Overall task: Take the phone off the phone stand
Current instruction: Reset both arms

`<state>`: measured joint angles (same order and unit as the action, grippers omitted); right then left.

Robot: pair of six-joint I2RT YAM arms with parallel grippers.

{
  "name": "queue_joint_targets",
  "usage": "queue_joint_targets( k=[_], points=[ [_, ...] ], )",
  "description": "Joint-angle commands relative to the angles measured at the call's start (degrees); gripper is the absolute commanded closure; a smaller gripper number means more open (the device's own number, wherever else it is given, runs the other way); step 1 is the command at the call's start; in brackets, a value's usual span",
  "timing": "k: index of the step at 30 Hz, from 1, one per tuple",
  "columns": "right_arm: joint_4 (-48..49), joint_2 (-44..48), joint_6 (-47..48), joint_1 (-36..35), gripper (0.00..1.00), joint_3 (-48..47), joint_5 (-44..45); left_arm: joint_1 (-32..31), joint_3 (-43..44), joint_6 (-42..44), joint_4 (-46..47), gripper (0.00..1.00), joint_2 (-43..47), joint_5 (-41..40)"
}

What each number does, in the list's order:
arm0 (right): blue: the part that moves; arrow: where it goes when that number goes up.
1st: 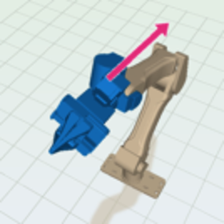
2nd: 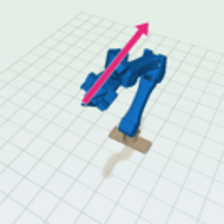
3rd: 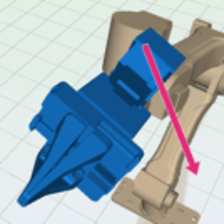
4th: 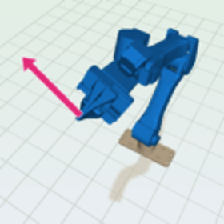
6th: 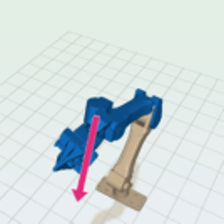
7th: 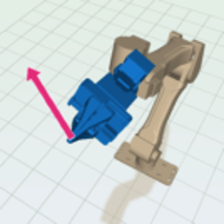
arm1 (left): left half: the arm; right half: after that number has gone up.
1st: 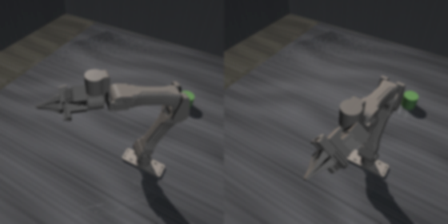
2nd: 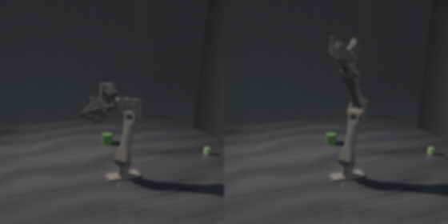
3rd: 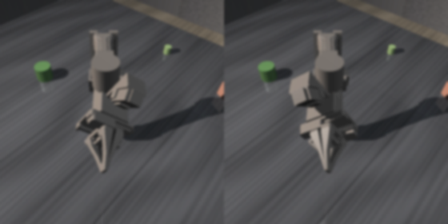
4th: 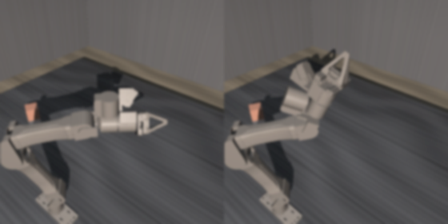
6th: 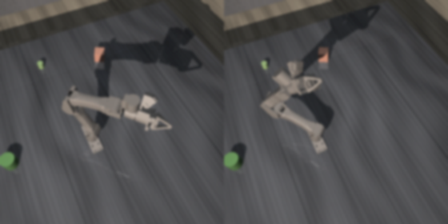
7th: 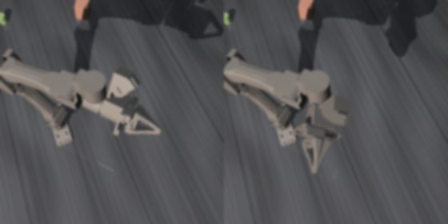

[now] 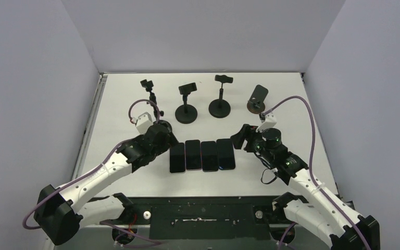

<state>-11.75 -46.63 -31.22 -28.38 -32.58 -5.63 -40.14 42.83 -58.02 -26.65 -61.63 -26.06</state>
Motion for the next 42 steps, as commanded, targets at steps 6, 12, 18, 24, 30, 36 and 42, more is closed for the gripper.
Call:
queue_joint_targets(
  k=[6,12,18,24,30,36,42],
  points=[
    [1.42,-6.78,-19.29,-1.24,0.00,-6.13,19.20,-2.20,13.90,-4.61,-19.43,0.03,-4.56,-4.48],
    [0.05,-14.06,-6.45,-1.01,0.00,-17.91,20.15,-2.20,21.52,15.89,-16.77,0.03,-4.64,2.76],
    [-1.62,-14.07,6.80,-6.24,0.00,-31.73,33.51,-2.40,25.13,26.58,-8.39,0.03,5.63,2.74],
    [-3.83,-15.94,18.11,-15.92,0.00,-45.78,47.25,-2.40,39.39,35.71,-7.28,0.03,4.68,-0.83],
    [2.53,-10.30,22.30,-16.36,0.00,-49.14,38.94,-2.45,52.09,40.35,-6.04,0.03,1.26,-2.72],
    [2.88,-4.55,24.36,-16.36,0.00,-51.22,31.16,-2.49,48.60,41.13,4.87,0.03,6.71,-2.80],
    [2.88,-2.13,26.15,-16.31,0.00,-51.37,30.43,-2.40,45.07,41.56,9.82,0.03,9.83,-3.11]
  ],
)
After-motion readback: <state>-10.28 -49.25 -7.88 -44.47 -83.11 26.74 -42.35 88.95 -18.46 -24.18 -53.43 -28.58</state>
